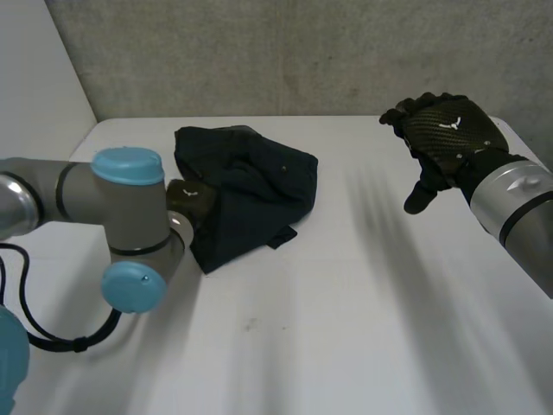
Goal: Fold the shorts.
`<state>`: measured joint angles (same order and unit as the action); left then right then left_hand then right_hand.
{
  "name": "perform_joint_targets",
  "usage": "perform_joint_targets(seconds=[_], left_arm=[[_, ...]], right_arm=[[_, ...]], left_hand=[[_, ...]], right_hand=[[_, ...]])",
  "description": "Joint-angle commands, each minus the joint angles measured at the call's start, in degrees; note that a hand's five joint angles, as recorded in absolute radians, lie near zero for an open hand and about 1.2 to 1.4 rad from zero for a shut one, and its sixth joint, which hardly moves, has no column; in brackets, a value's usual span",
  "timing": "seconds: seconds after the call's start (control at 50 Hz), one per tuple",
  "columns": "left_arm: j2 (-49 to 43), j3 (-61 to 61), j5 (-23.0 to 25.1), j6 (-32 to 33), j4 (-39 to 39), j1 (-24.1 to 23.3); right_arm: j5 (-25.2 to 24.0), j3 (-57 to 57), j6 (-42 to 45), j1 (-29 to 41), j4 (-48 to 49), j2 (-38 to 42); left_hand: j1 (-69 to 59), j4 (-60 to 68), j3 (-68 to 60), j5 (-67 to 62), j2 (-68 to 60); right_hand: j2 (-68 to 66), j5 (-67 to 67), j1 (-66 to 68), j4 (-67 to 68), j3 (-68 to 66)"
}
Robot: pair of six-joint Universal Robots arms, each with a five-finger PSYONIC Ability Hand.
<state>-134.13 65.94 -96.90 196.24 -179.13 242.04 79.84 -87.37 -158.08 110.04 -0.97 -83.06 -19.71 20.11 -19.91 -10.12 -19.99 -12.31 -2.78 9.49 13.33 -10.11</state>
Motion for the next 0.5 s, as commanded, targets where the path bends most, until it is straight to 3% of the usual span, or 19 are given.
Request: perform_joint_targets(seconds=[0.02, 0.44, 0.5], left_arm=[[0.1, -0.1, 0.0, -6.2, 2.4, -1.6], [-5.9, -4.9, -0.2, -6.7, 2.4, -1.3], [-6.1, -5.0, -0.3, -6.7, 2.3, -1.3]], right_arm=[[0.1, -0.1, -0.1, 0.0, 0.0, 1.8], [0.1, -1.1, 0.0, 0.1, 0.1, 2.8], [0.1, -1.1, 0.0, 0.1, 0.1, 2.8]], left_hand=[[-5.0, 4.6, -4.8, -4.6, -4.7], [-7.3, 6.9, -7.1, -6.9, -7.0], [-13.4, 13.0, -13.2, -13.0, -13.1]], right_hand=[[2.3, 2.8, 0.5, -3.3, 0.1], [2.3, 2.8, 0.5, -3.3, 0.1], [2.3, 2.8, 0.5, -3.3, 0.1]])
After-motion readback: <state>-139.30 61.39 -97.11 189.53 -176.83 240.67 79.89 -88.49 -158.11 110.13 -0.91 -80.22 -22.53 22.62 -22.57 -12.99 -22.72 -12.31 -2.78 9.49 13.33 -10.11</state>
